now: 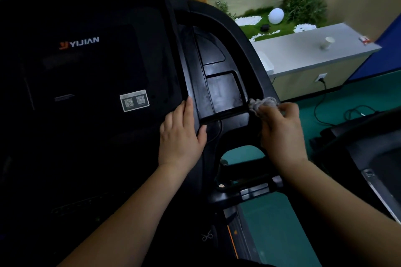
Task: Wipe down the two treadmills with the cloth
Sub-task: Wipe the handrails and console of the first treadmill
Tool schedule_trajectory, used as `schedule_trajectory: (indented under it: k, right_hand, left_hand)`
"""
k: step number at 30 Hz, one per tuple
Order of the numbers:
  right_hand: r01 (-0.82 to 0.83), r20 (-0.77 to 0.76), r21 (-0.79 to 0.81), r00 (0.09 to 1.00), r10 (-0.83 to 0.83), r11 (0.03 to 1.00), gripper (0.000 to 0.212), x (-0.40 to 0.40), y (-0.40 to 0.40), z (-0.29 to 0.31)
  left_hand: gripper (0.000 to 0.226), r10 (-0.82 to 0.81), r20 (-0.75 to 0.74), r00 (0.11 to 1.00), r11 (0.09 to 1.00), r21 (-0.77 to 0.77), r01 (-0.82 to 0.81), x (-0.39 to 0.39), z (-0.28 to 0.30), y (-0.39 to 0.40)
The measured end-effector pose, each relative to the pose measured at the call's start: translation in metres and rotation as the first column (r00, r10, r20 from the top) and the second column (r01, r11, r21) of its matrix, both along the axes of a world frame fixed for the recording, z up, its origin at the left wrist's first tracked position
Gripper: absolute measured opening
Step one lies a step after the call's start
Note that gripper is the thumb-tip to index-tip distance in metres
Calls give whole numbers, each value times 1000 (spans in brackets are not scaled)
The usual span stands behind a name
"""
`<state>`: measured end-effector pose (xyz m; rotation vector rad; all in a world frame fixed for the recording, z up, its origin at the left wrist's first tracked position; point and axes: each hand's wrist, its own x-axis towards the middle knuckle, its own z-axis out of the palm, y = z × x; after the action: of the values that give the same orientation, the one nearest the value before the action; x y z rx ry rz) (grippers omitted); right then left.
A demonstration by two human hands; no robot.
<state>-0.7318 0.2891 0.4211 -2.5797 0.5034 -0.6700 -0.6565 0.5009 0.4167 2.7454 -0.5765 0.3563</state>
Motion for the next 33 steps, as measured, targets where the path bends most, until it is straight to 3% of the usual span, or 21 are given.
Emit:
schedule_trajectory:
  k: [3, 6, 9, 12, 16, 21, 29, 33]
  right_hand:
    - [-111, -45, 101, 992, 116, 989, 27, -11, -6, -1]
    - [-48, -5, 18, 999, 48, 999, 28, -29, -24, 5]
    - [-42, -30, 61, 999, 44, 997, 32, -45, -24, 8]
    - [-191, 32, 168, 982, 188, 967, 36, -59, 1, 4]
    - [-405, 132, 198, 913, 385, 893, 34, -75, 53, -2]
    - [-556, 141, 246, 831, 538, 794, 38, -94, 112, -9]
    - [-720, 133, 225, 690, 711, 657, 38, -109, 193, -11]
    - [-708, 107, 157, 705, 701, 688, 36, -104, 226, -23]
  left_hand:
    - [76, -18, -63, 998, 1000, -15, 17, -1, 6, 3]
    - [69, 25, -131, 991, 999, -33, -30, -14, 12, 11]
    - [53, 103, -136, 985, 990, -80, -115, -47, 14, 33]
    - [37, 195, -148, 970, 972, -102, -211, -89, 10, 69]
    - [20, 319, -232, 919, 924, -140, -356, -149, 2, 121]
    - [16, 485, -299, 822, 821, -166, -546, -218, -7, 181]
    - [20, 607, -315, 730, 695, -236, -680, -272, 2, 248]
    - [20, 646, -312, 697, 661, -229, -715, -281, -3, 284]
